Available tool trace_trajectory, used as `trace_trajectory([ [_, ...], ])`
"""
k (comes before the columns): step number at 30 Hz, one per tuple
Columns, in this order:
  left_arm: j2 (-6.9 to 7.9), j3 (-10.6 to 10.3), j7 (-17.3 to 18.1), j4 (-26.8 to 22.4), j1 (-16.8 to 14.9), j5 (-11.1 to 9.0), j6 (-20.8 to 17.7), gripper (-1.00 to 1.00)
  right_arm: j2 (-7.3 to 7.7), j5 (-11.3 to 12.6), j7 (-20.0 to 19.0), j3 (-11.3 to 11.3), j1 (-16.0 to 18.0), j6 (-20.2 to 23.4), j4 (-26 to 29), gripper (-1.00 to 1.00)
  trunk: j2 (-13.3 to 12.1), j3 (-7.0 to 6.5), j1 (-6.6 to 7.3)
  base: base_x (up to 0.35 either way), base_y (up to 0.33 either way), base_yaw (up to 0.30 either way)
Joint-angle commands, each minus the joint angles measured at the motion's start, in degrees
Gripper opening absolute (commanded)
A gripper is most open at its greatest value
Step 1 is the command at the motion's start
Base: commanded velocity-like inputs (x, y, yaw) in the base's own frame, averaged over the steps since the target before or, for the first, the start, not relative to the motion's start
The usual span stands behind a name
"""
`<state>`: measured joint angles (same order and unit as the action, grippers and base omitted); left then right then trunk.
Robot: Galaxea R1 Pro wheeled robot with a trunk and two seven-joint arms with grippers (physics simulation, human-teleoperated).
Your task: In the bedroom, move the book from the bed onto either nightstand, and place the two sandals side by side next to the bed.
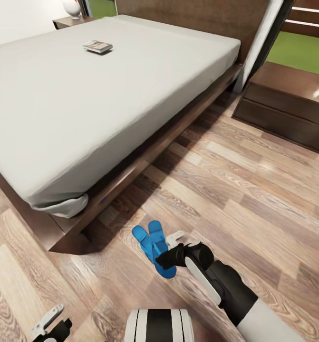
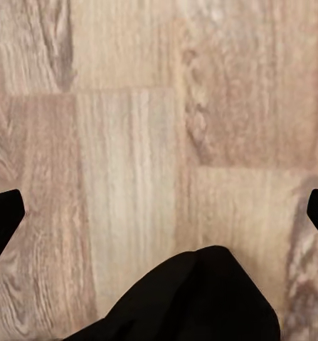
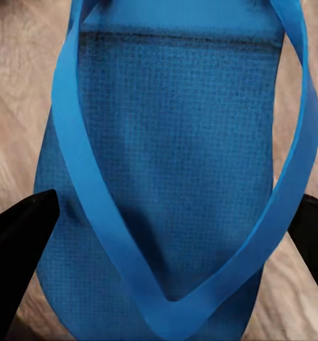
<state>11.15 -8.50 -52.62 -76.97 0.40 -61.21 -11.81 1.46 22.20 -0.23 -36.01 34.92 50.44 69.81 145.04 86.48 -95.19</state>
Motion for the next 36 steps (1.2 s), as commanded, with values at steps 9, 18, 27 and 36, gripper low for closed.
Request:
trace_trajectory([
  [9,1.35,1.4,4.9,-5.1,3.4,0.4,-0.7,1.0,-0.61,-0.3,-3.4,-5.5,2.1,-7.4,-6.4,-1.0,0.0,0.03,0.01,0.0,0.0,0.286],
  [18,1.57,1.7,7.4,-4.9,3.8,0.6,-0.8,1.0,-0.73,-6.3,-8.1,-6.0,2.3,-8.0,-9.1,-1.0,0.0,0.03,0.01,0.0,0.0,0.286],
  [27,1.49,1.9,7.4,-4.9,3.8,0.7,-0.7,1.0,-0.83,-7.9,-8.6,-6.1,2.5,-8.3,-11.8,-1.0,0.0,0.03,0.01,0.0,0.0,0.286],
  [36,1.5,1.8,7.3,-5.0,3.8,0.6,-0.7,1.0,-1.24,-11.5,-8.6,-6.2,3.1,-8.4,-15.1,-1.0,0.0,0.03,0.01,0.0,0.0,0.286],
])
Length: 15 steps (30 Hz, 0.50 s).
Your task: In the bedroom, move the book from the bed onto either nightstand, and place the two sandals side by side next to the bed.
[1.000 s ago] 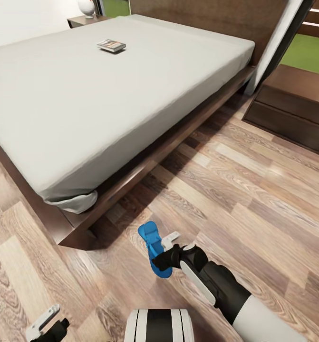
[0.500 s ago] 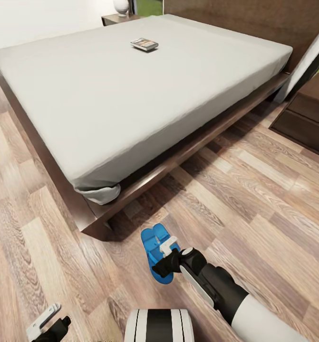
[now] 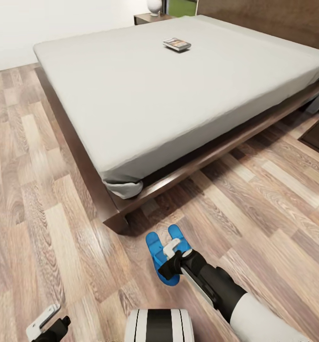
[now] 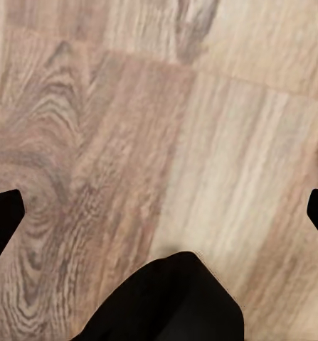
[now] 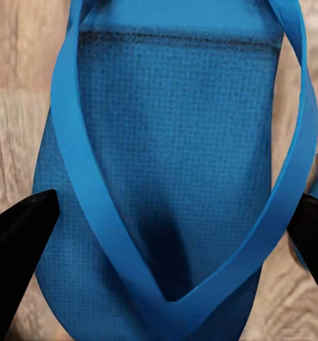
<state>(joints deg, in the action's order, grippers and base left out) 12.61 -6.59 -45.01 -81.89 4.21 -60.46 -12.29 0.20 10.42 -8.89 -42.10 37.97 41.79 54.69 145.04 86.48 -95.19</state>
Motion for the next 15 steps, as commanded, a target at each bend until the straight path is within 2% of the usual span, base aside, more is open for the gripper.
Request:
trace_trajectory([
  [1,0.05,-0.1,-0.3,-0.2,0.0,-0.2,-0.2,1.0,-0.12,0.1,0.0,-0.1,0.1,0.2,-0.3,-1.0,0.0,0.03,0.01,0.0,0.0,0.286],
  [5,0.1,-0.1,-0.3,-0.3,0.1,-0.2,-0.2,1.0,-0.53,-0.4,0.0,0.0,0.2,-0.1,-1.4,-1.0,0.0,0.03,0.01,0.079,0.0,0.201],
  [12,0.11,0.0,-0.4,-0.6,0.6,-0.3,-0.2,1.0,-0.74,-0.6,-0.2,0.2,0.4,-1.0,-2.6,-1.0,0.0,0.03,0.01,0.188,0.0,0.05],
  [15,0.03,1.5,-0.4,-0.7,0.7,-0.8,0.0,1.0,-0.73,-0.4,-0.5,0.3,1.3,-1.2,-3.5,-1.0,0.0,0.03,0.01,0.06,0.0,0.011],
])
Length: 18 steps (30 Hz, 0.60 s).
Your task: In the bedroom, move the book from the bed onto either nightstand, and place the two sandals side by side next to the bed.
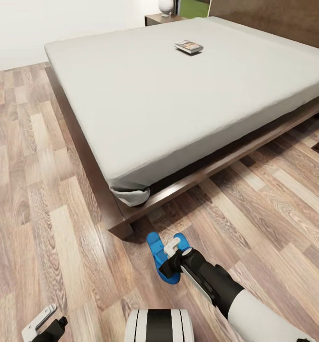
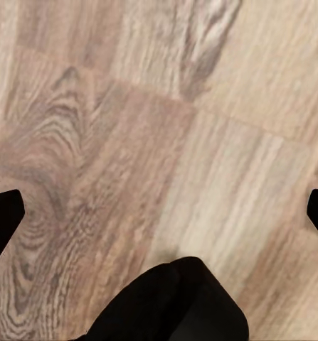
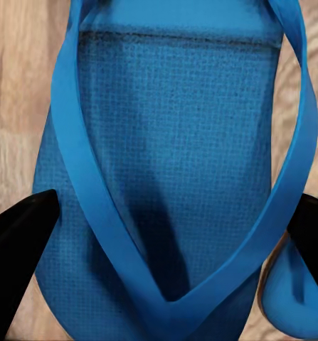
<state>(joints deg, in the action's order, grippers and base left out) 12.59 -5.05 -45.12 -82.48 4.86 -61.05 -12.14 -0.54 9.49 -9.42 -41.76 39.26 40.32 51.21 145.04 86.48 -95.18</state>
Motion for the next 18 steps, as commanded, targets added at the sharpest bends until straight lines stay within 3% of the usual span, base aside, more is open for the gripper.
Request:
trace_trajectory([
  [1,0.03,0.4,-0.3,-0.1,0.0,-0.3,-0.2,1.0,0.01,0.6,-0.1,-0.1,0.2,0.2,-0.3,-1.0,0.0,0.03,0.0,0.029,0.0,0.005],
  [18,-0.3,1.9,-0.4,-0.5,0.1,-0.5,-0.4,1.0,-0.03,1.0,-1.1,0.2,1.4,0.0,-2.4,-1.0,0.2,3.58,-0.41,0.006,0.0,0.001],
])
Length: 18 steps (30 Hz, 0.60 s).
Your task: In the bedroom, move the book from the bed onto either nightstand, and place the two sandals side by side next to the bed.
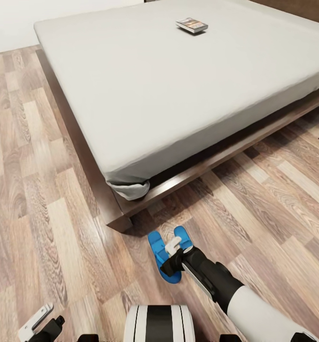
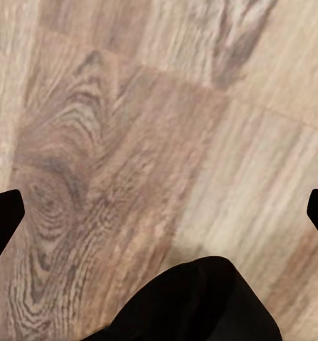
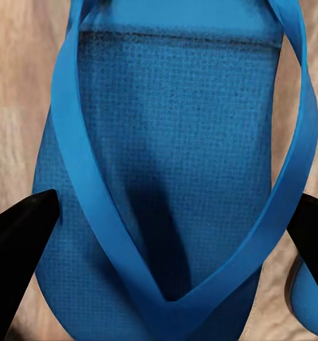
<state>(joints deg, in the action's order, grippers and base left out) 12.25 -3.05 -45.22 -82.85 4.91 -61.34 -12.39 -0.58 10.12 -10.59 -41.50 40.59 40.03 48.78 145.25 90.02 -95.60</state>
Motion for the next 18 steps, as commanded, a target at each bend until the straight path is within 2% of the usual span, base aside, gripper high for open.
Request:
trace_trajectory([
  [1,0.05,-0.1,-0.3,-0.1,0.0,-0.2,-0.2,1.0,0.02,0.4,0.1,-0.1,0.1,0.3,0.0,-1.0,0.0,0.26,-0.02,0.0,0.0,0.0],
  [6,0.15,-0.1,-0.4,-0.3,0.0,-0.2,-0.2,1.0,0.04,0.5,0.0,-0.1,0.1,0.2,0.0,-1.0,0.1,1.36,-0.15,0.0,0.0,0.0],
  [7,0.27,-0.1,-0.4,-1.6,0.0,-0.2,-0.8,1.0,0.05,0.5,0.0,-0.1,0.2,0.3,0.0,-1.0,0.1,1.59,-0.17,0.0,0.0,0.0],
  [9,0.36,0.5,-0.5,-5.3,-0.4,-0.2,-6.5,1.0,0.02,0.5,0.0,-0.1,0.4,0.3,0.0,-1.0,0.1,2.03,-0.22,0.0,0.0,0.0],
  [11,0.05,3.3,-0.9,-7.6,-2.7,-0.2,-14.7,1.0,0.02,0.6,0.0,-0.1,1.0,0.3,0.0,-1.0,0.2,2.47,-0.27,0.0,0.0,0.0],
  [14,0.18,5.3,-1.8,-8.6,-6.1,-0.2,-19.7,1.0,0.08,0.6,-0.4,0.0,2.0,0.3,0.0,-1.0,0.2,3.14,-0.35,0.0,0.0,0.0],
  [18,0.27,6.4,-2.7,-9.1,-9.9,-0.2,-23.9,1.0,0.12,0.5,-1.9,0.1,2.7,0.3,-0.1,-1.0,0.3,4.02,-0.46,0.0,0.0,0.0],
])
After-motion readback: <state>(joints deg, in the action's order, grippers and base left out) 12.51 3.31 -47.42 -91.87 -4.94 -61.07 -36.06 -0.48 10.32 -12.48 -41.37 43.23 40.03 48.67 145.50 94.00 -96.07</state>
